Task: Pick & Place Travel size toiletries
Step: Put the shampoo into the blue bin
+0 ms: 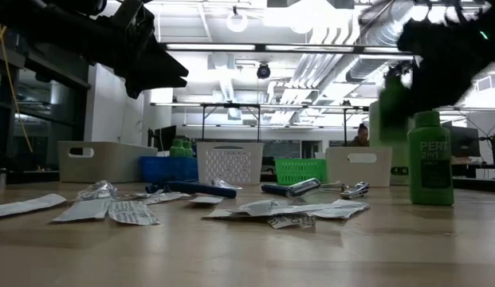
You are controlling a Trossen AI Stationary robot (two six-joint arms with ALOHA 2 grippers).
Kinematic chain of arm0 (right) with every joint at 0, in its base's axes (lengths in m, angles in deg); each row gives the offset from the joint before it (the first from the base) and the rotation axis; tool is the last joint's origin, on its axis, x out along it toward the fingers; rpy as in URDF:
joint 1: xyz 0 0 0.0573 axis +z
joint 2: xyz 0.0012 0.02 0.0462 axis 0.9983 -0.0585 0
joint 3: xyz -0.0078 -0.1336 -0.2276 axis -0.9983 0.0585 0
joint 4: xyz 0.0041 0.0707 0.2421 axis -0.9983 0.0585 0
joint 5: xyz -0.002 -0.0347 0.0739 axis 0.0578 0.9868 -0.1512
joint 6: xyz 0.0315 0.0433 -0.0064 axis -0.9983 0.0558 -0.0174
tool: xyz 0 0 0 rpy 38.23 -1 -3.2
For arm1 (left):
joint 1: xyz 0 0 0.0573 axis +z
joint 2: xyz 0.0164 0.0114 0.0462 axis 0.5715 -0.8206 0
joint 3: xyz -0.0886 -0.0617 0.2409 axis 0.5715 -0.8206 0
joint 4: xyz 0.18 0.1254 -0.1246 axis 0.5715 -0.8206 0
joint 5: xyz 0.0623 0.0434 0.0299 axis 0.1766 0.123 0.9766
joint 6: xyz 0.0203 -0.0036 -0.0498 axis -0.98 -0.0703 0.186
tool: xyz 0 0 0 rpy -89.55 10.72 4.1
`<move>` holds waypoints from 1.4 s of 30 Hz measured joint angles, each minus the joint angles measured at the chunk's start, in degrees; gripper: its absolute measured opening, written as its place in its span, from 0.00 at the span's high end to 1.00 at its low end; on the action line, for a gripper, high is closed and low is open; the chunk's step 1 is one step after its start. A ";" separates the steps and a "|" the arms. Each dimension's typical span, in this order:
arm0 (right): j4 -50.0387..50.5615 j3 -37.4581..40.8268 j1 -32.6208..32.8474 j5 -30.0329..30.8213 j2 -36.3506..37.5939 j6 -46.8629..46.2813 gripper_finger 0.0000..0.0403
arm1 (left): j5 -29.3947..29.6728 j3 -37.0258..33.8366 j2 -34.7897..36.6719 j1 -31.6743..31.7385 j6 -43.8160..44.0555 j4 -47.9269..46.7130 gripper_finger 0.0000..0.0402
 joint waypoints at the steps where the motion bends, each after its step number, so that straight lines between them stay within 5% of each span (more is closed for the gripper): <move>1: -1.05 -0.96 -1.56 -1.22 0.95 2.69 0.81 | 0.00 0.00 0.00 0.00 0.00 0.00 0.63; 7: -19.51 -2.86 -9.04 -12.97 0.35 18.93 0.81 | -1.01 0.00 -0.02 0.00 0.00 0.44 0.63; 19: -54.80 -3.10 -16.19 -29.44 -22.30 28.19 0.81 | -10.96 6.57 -4.64 0.00 -5.35 1.23 0.57; 28: -53.01 -16.40 -17.55 -34.86 -34.37 33.07 0.81 | -14.83 13.56 -15.28 0.00 -8.96 -0.25 0.31; 32: -47.07 -20.97 -17.73 -34.11 -36.97 34.27 0.81 | -15.08 15.16 -16.76 -0.02 -9.22 -0.19 0.29; 42: -50.11 -23.10 -19.25 -32.86 -37.64 36.09 0.81 | -16.31 15.10 -16.72 -0.02 -8.02 0.09 0.28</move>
